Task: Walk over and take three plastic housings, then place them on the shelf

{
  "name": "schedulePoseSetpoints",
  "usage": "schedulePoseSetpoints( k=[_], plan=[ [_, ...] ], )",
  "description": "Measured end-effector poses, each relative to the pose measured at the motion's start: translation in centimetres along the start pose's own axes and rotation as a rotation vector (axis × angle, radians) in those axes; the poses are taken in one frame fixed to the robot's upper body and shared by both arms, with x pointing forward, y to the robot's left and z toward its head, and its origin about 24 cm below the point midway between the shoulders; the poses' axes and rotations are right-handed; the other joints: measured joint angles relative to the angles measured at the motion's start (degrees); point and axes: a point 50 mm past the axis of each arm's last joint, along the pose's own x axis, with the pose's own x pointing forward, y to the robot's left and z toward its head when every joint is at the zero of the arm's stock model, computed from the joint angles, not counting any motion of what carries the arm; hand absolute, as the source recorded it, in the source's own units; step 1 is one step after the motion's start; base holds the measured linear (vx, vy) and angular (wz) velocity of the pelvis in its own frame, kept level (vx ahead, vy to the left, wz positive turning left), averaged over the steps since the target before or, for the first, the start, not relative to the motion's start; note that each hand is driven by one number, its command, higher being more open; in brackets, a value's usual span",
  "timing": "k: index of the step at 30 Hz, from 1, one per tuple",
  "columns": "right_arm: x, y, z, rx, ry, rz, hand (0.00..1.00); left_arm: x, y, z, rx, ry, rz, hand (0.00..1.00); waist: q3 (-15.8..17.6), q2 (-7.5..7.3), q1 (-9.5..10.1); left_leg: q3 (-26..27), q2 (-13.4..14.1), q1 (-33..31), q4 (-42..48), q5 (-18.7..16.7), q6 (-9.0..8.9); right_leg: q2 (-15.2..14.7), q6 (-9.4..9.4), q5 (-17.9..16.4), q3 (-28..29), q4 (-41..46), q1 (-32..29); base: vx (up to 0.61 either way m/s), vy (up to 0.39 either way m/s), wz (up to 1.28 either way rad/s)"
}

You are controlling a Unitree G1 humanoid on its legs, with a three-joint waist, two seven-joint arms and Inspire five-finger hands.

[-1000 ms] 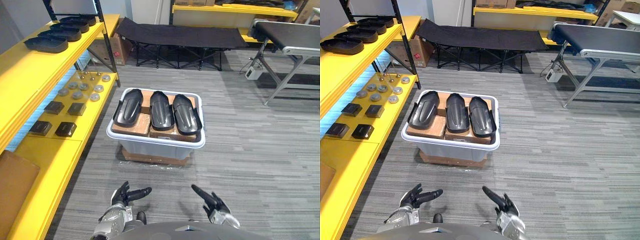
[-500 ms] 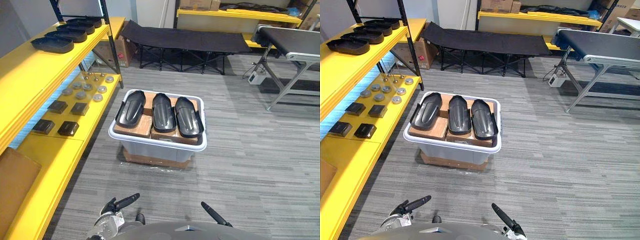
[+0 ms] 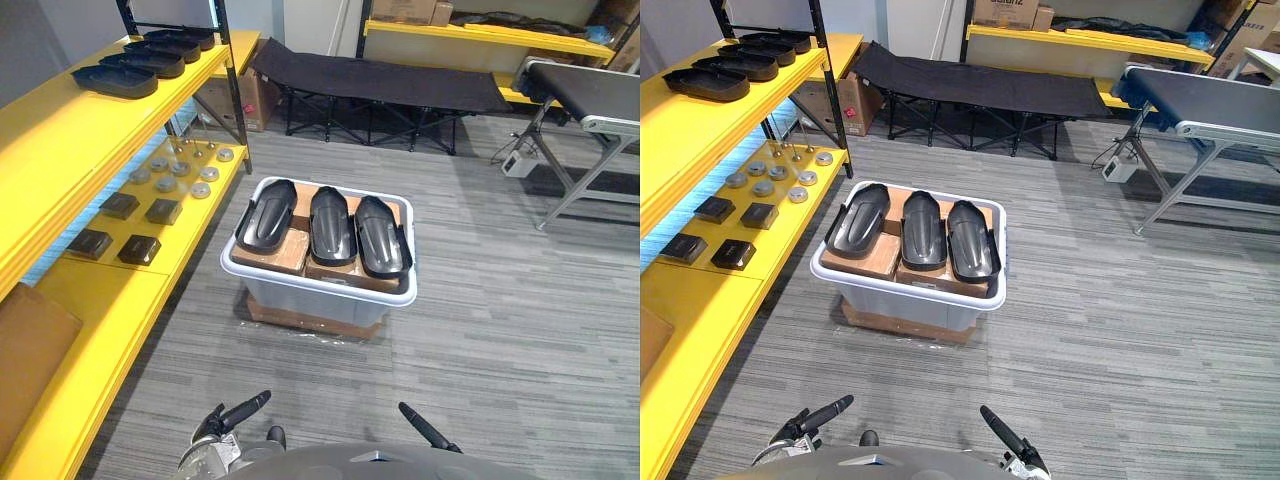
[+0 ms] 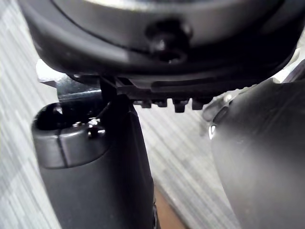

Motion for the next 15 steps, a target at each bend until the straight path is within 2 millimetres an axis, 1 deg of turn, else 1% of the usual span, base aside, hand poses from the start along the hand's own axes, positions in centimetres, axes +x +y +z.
schedulePoseSetpoints(
  k=[3,4,5,7,8,9,10,11,12,14,15],
  plan=[
    [0.1,2.3,2.5,-0.042,-0.117,0.081,1.0,-0.2,-2.0,2.3,-0.006,-0.1,-0.081,1.0,0.5,0.4,0.05,-0.4,-0.3,-1.1,0.0,0.2,0.26,-0.3,0.16,0.0,-0.3,0.2,-0.7,0.01,0.001,0.08],
    [0.0,3.5,3.7,-0.05,-0.165,0.116,1.0,-0.4,-3.1,3.3,-0.013,-0.147,-0.123,1.0,0.6,0.4,-0.01,-0.6,-0.5,-1.2,0.0,0.2,0.31,-0.4,0.18,0.0,-0.6,0.2,-0.7,0.01,0.007,0.07],
    [0.0,4.0,4.3,-0.05,-0.187,0.13,1.0,-0.5,-3.6,3.7,-0.014,-0.167,-0.143,1.0,0.6,0.4,-0.02,-0.6,-0.5,-1.3,0.0,0.2,0.36,-0.5,0.18,0.0,-0.7,0.2,-0.7,0.01,0.005,0.08],
    [-0.2,5.9,6.6,-0.05,-0.28,0.188,1.0,-1.0,-5.7,5.8,0.052,-0.26,-0.211,1.0,0.6,0.36,0.04,-0.8,-0.6,-1.7,0.0,0.1,0.48,-0.8,0.19,0.0,-0.9,0.3,-0.9,0.03,-0.005,0.06],
    [-0.4,6.6,7.5,-0.052,-0.318,0.211,1.0,-1.3,-6.4,6.5,0.093,-0.297,-0.228,1.0,0.6,0.4,0.12,-0.8,-0.6,-1.8,0.0,0.1,0.6,-0.9,0.2,0.0,-0.9,0.4,-1.2,0.05,-0.008,0.02],
    [-0.6,7.5,8.5,-0.065,-0.36,0.243,1.0,-1.6,-7.3,7.4,0.162,-0.347,-0.241,1.0,0.7,0.45,0.11,-0.8,-0.7,-2.0,0.0,0.4,0.98,-1.0,0.22,0.0,-0.8,0.7,-1.5,0.05,-0.003,0.0],
    [-0.7,7.9,9.0,-0.074,-0.378,0.259,1.0,-1.8,-7.6,7.7,0.195,-0.37,-0.246,1.0,0.7,0.43,0.1,-0.8,-0.8,-2.1,0.0,0.4,1.02,-1.1,0.23,-0.1,-0.8,0.6,-1.5,0.05,-0.004,-0.01],
    [-1.1,8.6,9.7,-0.081,-0.41,0.285,1.0,-2.3,-8.5,8.3,0.237,-0.41,-0.265,1.0,0.7,0.43,0.07,-0.8,-0.9,-2.0,0.0,0.4,1.02,-1.2,0.24,-0.1,-0.8,0.6,-1.5,0.05,-0.004,-0.01],
    [-1.2,8.9,10.0,-0.08,-0.425,0.297,1.0,-2.5,-8.8,8.6,0.25,-0.429,-0.278,1.0,0.7,0.43,0.07,-0.8,-0.9,-2.1,0.0,0.3,1.01,-1.2,0.25,-0.1,-0.8,0.6,-1.6,0.05,-0.008,-0.01],
    [-1.6,10.1,10.9,-0.088,-0.457,0.333,1.0,-3.4,-10.2,9.4,0.273,-0.48,-0.329,1.0,0.7,0.44,0.0,-0.7,-0.9,-2.0,0.1,0.2,0.93,-1.2,0.25,-0.1,-0.8,0.6,-1.6,0.04,-0.013,-0.02],
    [-1.6,10.3,11.0,-0.092,-0.46,0.34,1.0,-3.5,-10.4,9.6,0.276,-0.488,-0.339,1.0,0.7,0.45,0.0,-0.6,-0.9,-2.0,0.1,0.2,0.93,-1.2,0.25,-0.1,-0.8,0.6,-1.6,0.0,0.0,0.0]
  ],
)
